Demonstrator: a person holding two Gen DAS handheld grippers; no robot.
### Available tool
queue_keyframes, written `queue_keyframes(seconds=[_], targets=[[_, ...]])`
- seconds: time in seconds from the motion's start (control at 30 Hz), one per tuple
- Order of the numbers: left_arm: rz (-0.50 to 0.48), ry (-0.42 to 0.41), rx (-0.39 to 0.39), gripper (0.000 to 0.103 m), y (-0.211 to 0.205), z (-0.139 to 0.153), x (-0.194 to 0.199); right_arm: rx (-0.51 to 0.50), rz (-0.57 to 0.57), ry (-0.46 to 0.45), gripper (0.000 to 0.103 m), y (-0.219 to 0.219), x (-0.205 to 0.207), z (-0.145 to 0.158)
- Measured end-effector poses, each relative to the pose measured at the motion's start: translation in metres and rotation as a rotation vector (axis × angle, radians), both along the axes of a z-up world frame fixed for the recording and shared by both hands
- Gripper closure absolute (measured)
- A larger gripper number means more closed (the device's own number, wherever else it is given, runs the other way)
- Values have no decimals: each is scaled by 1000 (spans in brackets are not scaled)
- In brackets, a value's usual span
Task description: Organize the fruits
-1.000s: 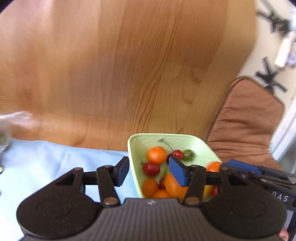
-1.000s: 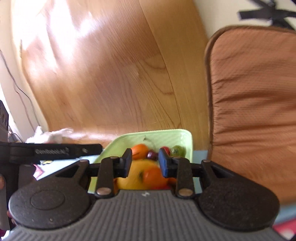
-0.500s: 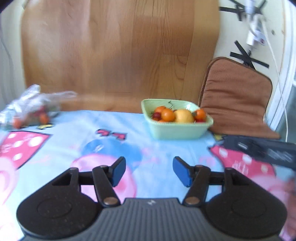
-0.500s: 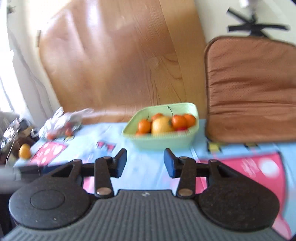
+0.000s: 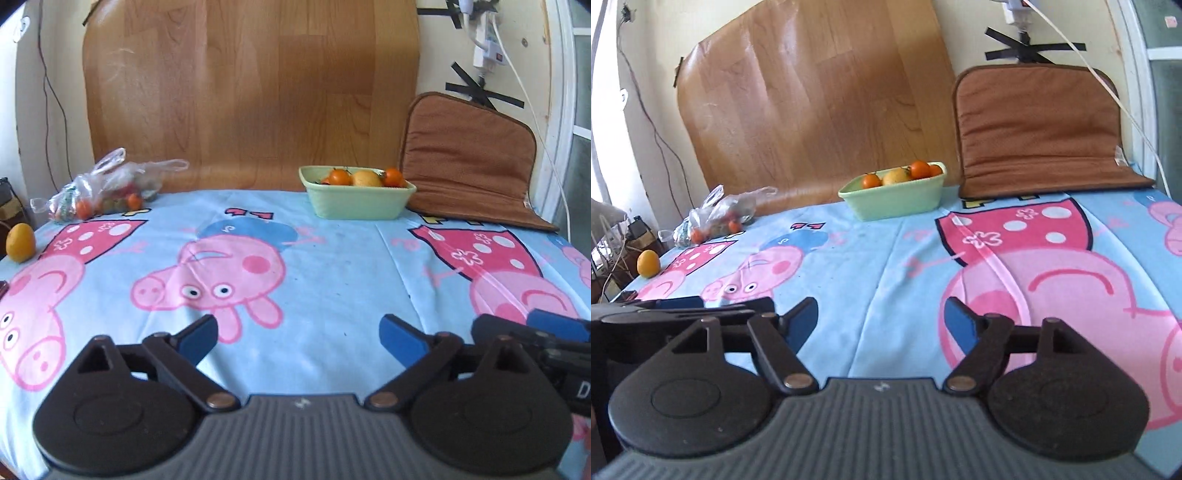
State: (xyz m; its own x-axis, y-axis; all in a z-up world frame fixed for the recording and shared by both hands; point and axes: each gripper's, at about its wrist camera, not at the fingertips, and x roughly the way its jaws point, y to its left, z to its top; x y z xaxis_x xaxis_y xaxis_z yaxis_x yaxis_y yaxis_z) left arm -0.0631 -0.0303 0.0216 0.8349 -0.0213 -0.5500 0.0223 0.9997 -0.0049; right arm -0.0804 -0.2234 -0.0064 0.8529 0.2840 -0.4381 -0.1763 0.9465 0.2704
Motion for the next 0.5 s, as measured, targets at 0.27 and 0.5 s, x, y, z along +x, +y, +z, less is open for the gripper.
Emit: queue_keyframes(seconds=[0.27, 0.5], targets=[[14, -17, 29, 0, -4, 7, -5, 17, -14, 28, 19, -3, -3, 1], [91, 2, 41, 0, -1, 20, 29, -61, 56, 82, 14, 10, 46, 30]])
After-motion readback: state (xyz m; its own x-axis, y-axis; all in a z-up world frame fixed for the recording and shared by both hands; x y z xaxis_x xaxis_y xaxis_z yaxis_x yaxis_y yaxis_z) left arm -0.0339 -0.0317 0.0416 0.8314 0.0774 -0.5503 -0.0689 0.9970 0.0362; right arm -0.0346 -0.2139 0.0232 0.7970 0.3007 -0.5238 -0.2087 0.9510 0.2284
